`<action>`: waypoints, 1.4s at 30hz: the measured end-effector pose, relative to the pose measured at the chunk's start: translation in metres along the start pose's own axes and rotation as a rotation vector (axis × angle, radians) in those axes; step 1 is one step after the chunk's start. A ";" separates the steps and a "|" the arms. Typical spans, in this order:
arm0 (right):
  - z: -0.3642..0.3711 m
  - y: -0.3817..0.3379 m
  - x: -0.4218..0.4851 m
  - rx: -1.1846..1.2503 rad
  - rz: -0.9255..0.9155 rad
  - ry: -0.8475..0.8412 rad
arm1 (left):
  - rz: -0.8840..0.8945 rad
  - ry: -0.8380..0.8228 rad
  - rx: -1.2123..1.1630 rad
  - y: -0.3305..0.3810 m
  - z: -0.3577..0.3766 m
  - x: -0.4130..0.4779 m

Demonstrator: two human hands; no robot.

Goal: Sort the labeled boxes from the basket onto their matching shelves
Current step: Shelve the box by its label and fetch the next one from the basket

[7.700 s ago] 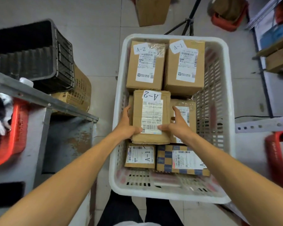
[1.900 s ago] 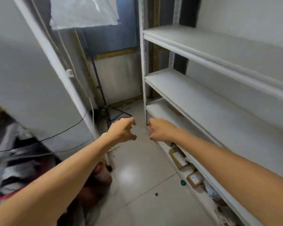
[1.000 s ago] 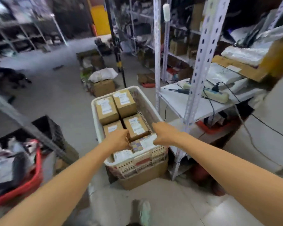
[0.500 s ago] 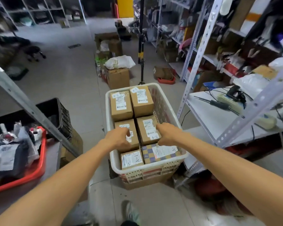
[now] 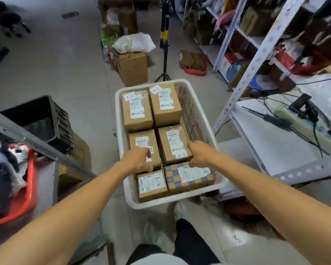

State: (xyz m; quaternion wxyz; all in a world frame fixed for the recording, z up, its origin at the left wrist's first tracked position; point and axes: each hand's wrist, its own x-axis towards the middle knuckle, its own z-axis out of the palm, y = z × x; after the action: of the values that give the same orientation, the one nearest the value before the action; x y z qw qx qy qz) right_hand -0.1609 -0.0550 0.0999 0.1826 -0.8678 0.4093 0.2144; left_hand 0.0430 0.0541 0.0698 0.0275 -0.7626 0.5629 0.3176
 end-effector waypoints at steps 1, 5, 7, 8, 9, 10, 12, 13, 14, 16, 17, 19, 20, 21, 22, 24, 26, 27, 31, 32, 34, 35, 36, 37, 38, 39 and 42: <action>0.005 0.005 0.006 0.005 -0.001 -0.025 | -0.005 -0.013 -0.014 0.001 0.005 0.005; 0.030 0.022 0.034 0.011 -0.028 -0.104 | -0.029 -0.053 -0.067 0.004 0.030 0.028; 0.051 0.029 0.046 -0.001 -0.049 -0.151 | -0.045 -0.082 -0.095 0.005 0.048 0.040; 0.064 0.033 0.052 -0.020 -0.069 -0.171 | -0.057 -0.093 -0.105 0.006 0.057 0.047; 0.077 0.038 0.059 -0.045 -0.092 -0.185 | -0.071 -0.102 -0.117 0.006 0.066 0.055; 0.091 0.043 0.066 -0.069 -0.109 -0.200 | -0.089 -0.116 -0.139 0.007 0.074 0.063; 0.118 0.053 0.080 -0.119 -0.141 -0.211 | -0.136 -0.148 -0.200 0.007 0.090 0.076; 0.130 0.058 0.087 -0.153 -0.151 -0.206 | -0.153 -0.163 -0.230 0.006 0.098 0.082; 0.141 0.063 0.095 -0.192 -0.160 -0.201 | -0.166 -0.175 -0.258 0.005 0.106 0.088; 0.161 0.069 0.109 -0.276 -0.193 -0.197 | -0.195 -0.195 -0.302 0.002 0.121 0.094; 0.170 0.071 0.115 -0.317 -0.215 -0.194 | -0.212 -0.199 -0.319 0.000 0.129 0.096; 0.186 0.074 0.126 -0.390 -0.249 -0.191 | -0.234 -0.191 -0.358 -0.004 0.143 0.098; 0.192 0.075 0.130 -0.420 -0.264 -0.188 | -0.242 -0.182 -0.378 -0.007 0.148 0.098; 0.197 0.076 0.133 -0.447 -0.278 -0.175 | -0.252 -0.175 -0.393 -0.009 0.152 0.098; 0.200 0.076 0.135 -0.473 -0.290 -0.154 | -0.262 -0.171 -0.403 -0.011 0.155 0.098; 0.203 0.076 0.138 -0.518 -0.320 -0.108 | -0.271 -0.159 -0.416 -0.013 0.159 0.100; 0.201 0.075 0.138 -0.518 -0.349 -0.093 | -0.268 -0.141 -0.426 -0.014 0.159 0.100; 0.199 0.075 0.136 -0.496 -0.356 -0.093 | -0.267 -0.136 -0.435 -0.014 0.157 0.100; 0.170 0.073 0.118 -0.359 -0.400 -0.080 | -0.244 -0.115 -0.451 -0.015 0.141 0.095; 0.158 0.073 0.113 -0.324 -0.421 -0.066 | -0.243 -0.096 -0.469 -0.014 0.134 0.095; 0.128 0.072 0.103 -0.276 -0.458 0.004 | -0.244 -0.043 -0.516 -0.011 0.115 0.095; 0.113 0.071 0.099 -0.250 -0.462 0.070 | -0.249 -0.006 -0.545 -0.010 0.103 0.094; 0.099 0.069 0.095 -0.203 -0.445 0.154 | -0.256 0.046 -0.582 -0.008 0.092 0.094; 0.084 0.065 0.093 -0.134 -0.401 0.237 | -0.260 0.109 -0.628 -0.007 0.077 0.093; 0.072 0.061 0.093 -0.048 -0.331 0.299 | -0.267 0.177 -0.691 -0.006 0.064 0.094; 0.059 0.055 0.094 0.040 -0.247 0.354 | -0.270 0.242 -0.764 -0.005 0.051 0.093; 0.020 0.029 0.093 0.250 -0.044 0.470 | -0.163 0.330 -1.031 0.005 0.008 0.081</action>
State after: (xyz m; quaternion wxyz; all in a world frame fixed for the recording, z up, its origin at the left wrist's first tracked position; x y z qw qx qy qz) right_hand -0.1350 -0.1215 0.0300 0.1930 -0.8732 0.4447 -0.0495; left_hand 0.0487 -0.0128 0.0232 -0.4138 -0.7582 0.2703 0.4252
